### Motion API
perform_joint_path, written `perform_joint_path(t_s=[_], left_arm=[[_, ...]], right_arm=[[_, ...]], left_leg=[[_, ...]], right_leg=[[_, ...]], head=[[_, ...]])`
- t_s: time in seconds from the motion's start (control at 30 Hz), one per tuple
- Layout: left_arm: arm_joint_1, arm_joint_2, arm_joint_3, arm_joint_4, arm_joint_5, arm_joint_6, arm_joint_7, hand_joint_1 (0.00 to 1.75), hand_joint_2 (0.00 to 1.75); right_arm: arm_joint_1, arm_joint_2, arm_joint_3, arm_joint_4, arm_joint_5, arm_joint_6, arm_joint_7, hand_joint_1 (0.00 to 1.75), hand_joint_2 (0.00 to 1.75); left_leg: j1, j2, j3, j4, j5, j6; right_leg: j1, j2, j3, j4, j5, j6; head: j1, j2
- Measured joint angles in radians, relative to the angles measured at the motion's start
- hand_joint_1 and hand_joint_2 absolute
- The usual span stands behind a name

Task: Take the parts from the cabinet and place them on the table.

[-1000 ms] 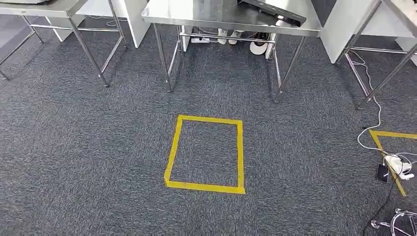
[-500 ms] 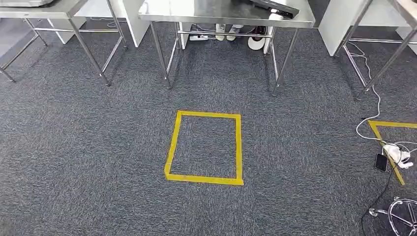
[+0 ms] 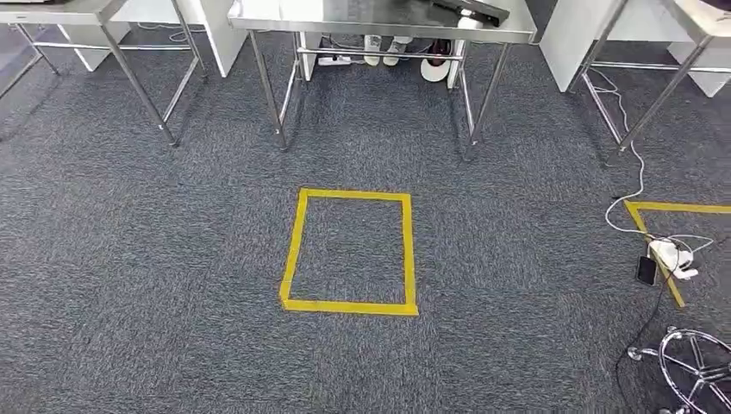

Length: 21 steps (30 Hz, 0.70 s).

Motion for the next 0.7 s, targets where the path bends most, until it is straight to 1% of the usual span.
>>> perform_joint_path(t_s=[0.03, 0.07, 0.1, 0.13, 0.17, 0.2, 0.23, 0.27, 0.3, 0.33, 0.37, 0.4, 0.43, 0.53, 0.6, 0.63, 0.67, 0.7], left_arm=[[0.0, 0.0, 0.0, 0.0, 0.0, 0.0, 0.0, 0.0, 0.0], [0.001, -0.001, 0.0, 0.0, 0.0, 0.0, 0.0, 0.0, 0.0], [0.001, -0.001, 0.0, 0.0, 0.0, -0.001, 0.001, 0.0, 0.0], [0.001, -0.001, 0.0, 0.0, 0.0, -0.001, 0.001, 0.0, 0.0], [0.001, -0.001, 0.0, 0.0, 0.0, -0.001, 0.001, 0.0, 0.0], [0.001, -0.001, 0.0, 0.0, 0.0, -0.001, 0.001, 0.0, 0.0], [0.0, -0.002, 0.0, 0.0, 0.0, -0.001, 0.001, 0.0, 0.0], [0.0, -0.001, 0.0, 0.0, -0.002, -0.001, 0.001, 0.0, 0.0], [0.0, 0.001, 0.0, 0.0, -0.002, -0.001, 0.001, 0.0, 0.0], [0.0, -0.002, 0.0, 0.0, -0.003, -0.001, 0.001, 0.0, 0.0], [-0.002, -0.003, 0.0, 0.0, -0.003, -0.001, 0.001, 0.0, 0.0], [-0.003, -0.003, 0.0, 0.0, -0.005, -0.002, 0.001, 0.0, 0.0], [-0.003, -0.003, 0.0, 0.0, -0.006, -0.002, 0.001, 0.0, 0.0], [-0.003, -0.003, 0.0, 0.0, -0.006, -0.002, 0.001, 0.0, 0.0], [-0.003, -0.003, 0.0, 0.0, -0.007, -0.002, 0.001, 0.0, 0.0], [-0.003, -0.001, 0.0, 0.0, -0.01, -0.002, 0.001, 0.0, 0.0], [0.0, 0.0, 0.0, 0.0, -0.012, -0.002, 0.001, 0.0, 0.0], [0.0, 0.002, 0.0, 0.0, -0.014, -0.003, 0.001, 0.0, 0.0]], right_arm=[[0.0, 0.0, -0.008, 0.0, -0.004, 0.0, -0.003, 0.0, 0.0], [0.001, -0.001, -0.014, 0.0, -0.008, 0.0, -0.006, 0.0, 0.0], [0.005, -0.003, -0.02, 0.0, -0.011, 0.0, -0.008, 0.0, 0.0], [0.009, -0.003, -0.025, 0.0, -0.015, 0.0, -0.009, 0.0, 0.0], [0.013, -0.005, -0.033, 0.001, -0.02, 0.0, -0.011, 0.0, 0.0], [0.014, -0.006, -0.038, 0.001, -0.024, 0.0, -0.013, 0.0, 0.0], [0.015, -0.008, -0.045, 0.001, -0.031, 0.0, -0.016, 0.0, 0.0], [0.014, -0.008, -0.052, 0.001, -0.039, 0.0, -0.024, 0.0, 0.0], [0.013, -0.006, -0.056, 0.0, -0.043, 0.001, -0.029, 0.0, 0.0], [0.013, -0.008, -0.063, 0.0, -0.048, 0.001, -0.032, 0.0, 0.0], [0.015, -0.009, -0.069, 0.0, -0.054, 0.001, -0.034, 0.0, 0.0], [0.018, -0.009, -0.075, 0.001, -0.057, 0.001, -0.035, 0.0, 0.0], [0.02, -0.008, -0.079, 0.001, -0.06, 0.001, -0.037, 0.0, 0.0], [0.02, -0.008, -0.079, 0.001, -0.06, 0.001, -0.037, 0.0, 0.0], [0.02, -0.009, -0.079, 0.001, -0.061, 0.001, -0.037, 0.0, 0.0], [0.021, -0.008, -0.091, 0.001, -0.069, 0.001, -0.042, 0.0, 0.0], [0.02, -0.006, -0.099, 0.001, -0.08, 0.002, -0.048, 0.0, 0.0], [0.027, -0.006, -0.115, 0.002, -0.09, 0.007, -0.051, 0.0, 0.0]], left_leg=[[-0.001, 0.01, -0.004, 0.0, 0.001, 0.0], [-0.002, 0.021, -0.006, 0.0, 0.001, 0.0], [-0.002, 0.032, -0.008, 0.002, 0.002, -0.001], [-0.001, 0.04, -0.009, 0.002, 0.003, -0.002], [0.001, 0.049, -0.009, 0.002, 0.004, -0.004], [0.003, 0.056, -0.008, 0.002, 0.004, -0.006], [0.006, 0.066, -0.008, 0.005, 0.004, -0.012], [0.002, 0.074, -0.007, 0.011, 0.002, -0.021], [-0.002, 0.08, -0.008, 0.013, -0.002, -0.03], [-0.004, 0.086, -0.007, 0.013, -0.002, -0.038], [-0.002, 0.091, -0.005, 0.012, 0.0, -0.043], [0.001, 0.097, -0.002, 0.008, 0.003, -0.049], [0.003, 0.104, -0.002, 0.008, 0.003, -0.054], [0.003, 0.104, -0.002, 0.008, 0.003, -0.054], [0.005, 0.104, -0.002, 0.009, 0.003, -0.056], [0.011, 0.031, -0.033, 0.083, -0.071, -0.063], [0.01, 0.006, -0.108, 0.262, -0.165, -0.064], [0.01, 0.002, -0.111, 0.289, -0.137, -0.056]], right_leg=[[-0.006, -0.001, -0.037, 0.077, -0.033, -0.001], [-0.011, -0.002, -0.074, 0.155, -0.062, 0.001], [-0.016, -0.003, -0.102, 0.219, -0.078, 0.01], [-0.022, -0.005, -0.102, 0.227, -0.072, 0.02], [-0.028, -0.009, -0.077, 0.186, -0.05, 0.035], [-0.032, -0.015, -0.044, 0.125, -0.024, 0.047], [-0.04, -0.036, 0.018, 0.009, 0.018, 0.064], [-0.046, -0.081, 0.068, -0.091, 0.038, 0.07], [-0.034, -0.09, 0.063, -0.091, 0.038, 0.06], [-0.033, -0.073, 0.057, -0.09, 0.041, 0.045], [-0.03, -0.067, 0.052, -0.088, 0.041, 0.037], [-0.027, -0.059, 0.049, -0.086, 0.042, 0.032], [-0.029, -0.051, 0.049, -0.089, 0.047, 0.024], [-0.029, -0.051, 0.049, -0.089, 0.047, 0.024], [-0.03, -0.049, 0.049, -0.09, 0.049, 0.021], [-0.039, -0.031, 0.051, -0.091, 0.061, 0.002], [-0.031, -0.01, 0.041, -0.09, 0.067, -0.008], [-0.024, 0.026, 0.038, -0.088, 0.07, -0.009]], head=[[0.0, 0.0], [0.0, 0.0], [-0.001, 0.0], [0.0, 0.0], [0.0, 0.0], [0.001, 0.0], [-0.001, 0.0], [0.002, 0.0], [0.002, 0.0], [-0.005, 0.0], [-0.004, 0.0], [-0.005, 0.0], [-0.003, 0.0], [-0.003, 0.0], [-0.003, 0.0], [-0.008, 0.0], [-0.009, 0.0], [-0.008, 0.0]])
